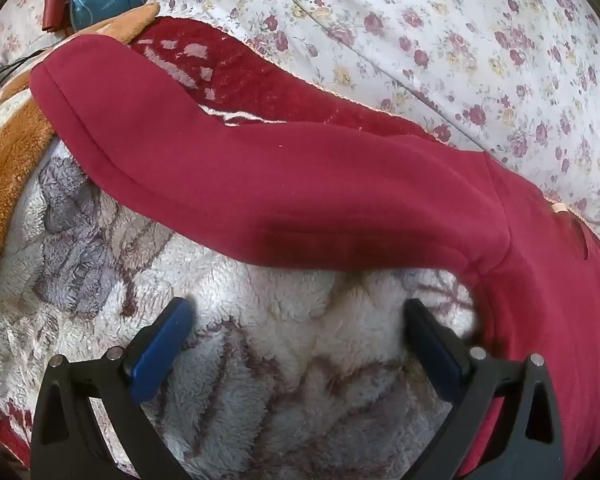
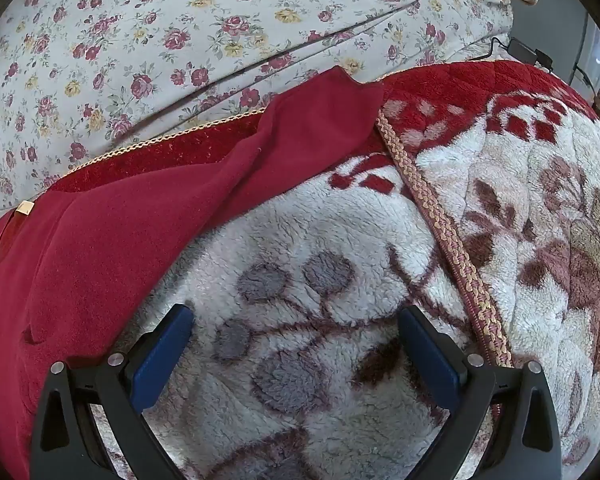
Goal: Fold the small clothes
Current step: 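Move both tools over the red sweater to inspect its spread layout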
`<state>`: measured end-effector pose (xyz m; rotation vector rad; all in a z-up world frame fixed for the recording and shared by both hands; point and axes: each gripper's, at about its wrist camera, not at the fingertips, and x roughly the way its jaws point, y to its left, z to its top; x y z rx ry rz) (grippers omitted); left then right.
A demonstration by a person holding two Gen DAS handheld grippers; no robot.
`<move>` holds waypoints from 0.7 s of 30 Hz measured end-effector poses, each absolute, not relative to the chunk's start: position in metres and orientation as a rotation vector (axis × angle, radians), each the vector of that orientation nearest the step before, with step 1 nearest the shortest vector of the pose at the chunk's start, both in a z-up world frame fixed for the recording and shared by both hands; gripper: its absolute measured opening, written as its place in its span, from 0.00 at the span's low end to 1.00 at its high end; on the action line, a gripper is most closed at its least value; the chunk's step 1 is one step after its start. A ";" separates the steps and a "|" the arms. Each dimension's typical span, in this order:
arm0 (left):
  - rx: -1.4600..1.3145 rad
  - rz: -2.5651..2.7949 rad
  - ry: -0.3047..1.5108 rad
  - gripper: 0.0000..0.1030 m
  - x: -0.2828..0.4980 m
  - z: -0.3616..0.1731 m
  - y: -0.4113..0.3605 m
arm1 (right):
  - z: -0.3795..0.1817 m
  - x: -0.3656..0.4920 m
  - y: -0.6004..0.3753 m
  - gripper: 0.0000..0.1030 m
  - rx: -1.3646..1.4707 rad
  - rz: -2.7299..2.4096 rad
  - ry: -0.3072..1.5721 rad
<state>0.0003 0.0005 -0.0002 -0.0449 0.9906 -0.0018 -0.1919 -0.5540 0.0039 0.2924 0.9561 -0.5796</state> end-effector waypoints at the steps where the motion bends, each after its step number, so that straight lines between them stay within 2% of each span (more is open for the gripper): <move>1: -0.045 -0.002 0.981 1.00 0.000 0.000 0.000 | 0.004 -0.192 -0.554 1.00 0.293 -0.579 0.957; 11: -0.030 -0.052 1.025 1.00 -0.009 0.012 0.005 | 0.004 -0.192 -0.555 1.00 0.293 -0.580 0.957; 21: 0.035 -0.049 0.800 1.00 -0.063 0.067 -0.007 | 0.003 -0.190 -0.554 1.00 0.286 -0.585 0.968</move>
